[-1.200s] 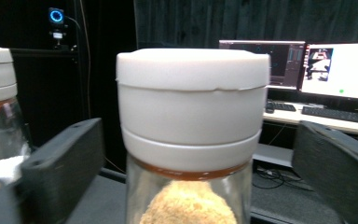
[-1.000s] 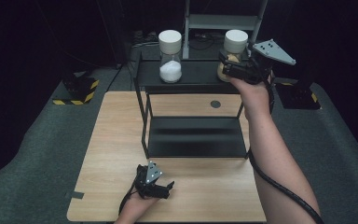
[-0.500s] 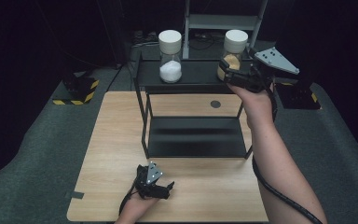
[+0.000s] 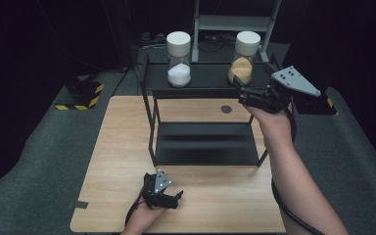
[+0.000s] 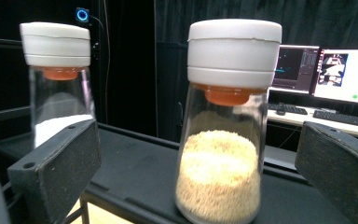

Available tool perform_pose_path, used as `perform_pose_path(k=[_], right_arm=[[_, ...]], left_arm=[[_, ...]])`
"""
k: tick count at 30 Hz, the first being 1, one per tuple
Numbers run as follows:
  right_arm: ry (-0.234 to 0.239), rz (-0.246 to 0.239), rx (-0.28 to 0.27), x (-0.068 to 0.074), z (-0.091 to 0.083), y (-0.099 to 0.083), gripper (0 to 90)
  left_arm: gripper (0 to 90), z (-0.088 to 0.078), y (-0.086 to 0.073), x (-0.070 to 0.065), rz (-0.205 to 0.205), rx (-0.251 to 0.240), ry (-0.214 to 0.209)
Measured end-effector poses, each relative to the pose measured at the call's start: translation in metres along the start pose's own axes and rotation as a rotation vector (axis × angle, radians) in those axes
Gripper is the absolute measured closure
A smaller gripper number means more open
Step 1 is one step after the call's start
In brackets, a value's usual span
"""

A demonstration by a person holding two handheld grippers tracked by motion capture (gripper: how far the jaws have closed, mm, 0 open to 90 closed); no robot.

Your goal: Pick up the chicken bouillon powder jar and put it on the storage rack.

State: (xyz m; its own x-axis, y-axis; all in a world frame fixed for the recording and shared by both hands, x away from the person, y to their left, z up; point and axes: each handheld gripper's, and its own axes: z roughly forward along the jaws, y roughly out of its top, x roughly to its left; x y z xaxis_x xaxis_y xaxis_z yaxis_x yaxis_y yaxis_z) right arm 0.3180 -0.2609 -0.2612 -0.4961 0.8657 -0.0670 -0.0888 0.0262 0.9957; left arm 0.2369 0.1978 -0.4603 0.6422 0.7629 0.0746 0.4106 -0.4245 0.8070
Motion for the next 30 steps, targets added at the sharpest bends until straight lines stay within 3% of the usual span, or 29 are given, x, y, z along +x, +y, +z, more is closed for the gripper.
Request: perform_pose_path(k=[8, 20, 30], right_arm=[[0.013, -0.017, 0.000, 0.006, -0.016, -0.007, 0.0], [0.007, -0.048, 0.028, 0.012, -0.026, -0.016, 0.0], [0.011, -0.065, 0.059, 0.016, -0.040, -0.038, 0.0]], left_arm=[[1.4, 0.000, 0.000, 0.000, 0.001, 0.002, 0.001], [1.4, 0.000, 0.001, -0.001, 0.005, 0.004, 0.001], [1.4, 0.001, 0.001, -0.002, 0.011, 0.008, 0.003]])
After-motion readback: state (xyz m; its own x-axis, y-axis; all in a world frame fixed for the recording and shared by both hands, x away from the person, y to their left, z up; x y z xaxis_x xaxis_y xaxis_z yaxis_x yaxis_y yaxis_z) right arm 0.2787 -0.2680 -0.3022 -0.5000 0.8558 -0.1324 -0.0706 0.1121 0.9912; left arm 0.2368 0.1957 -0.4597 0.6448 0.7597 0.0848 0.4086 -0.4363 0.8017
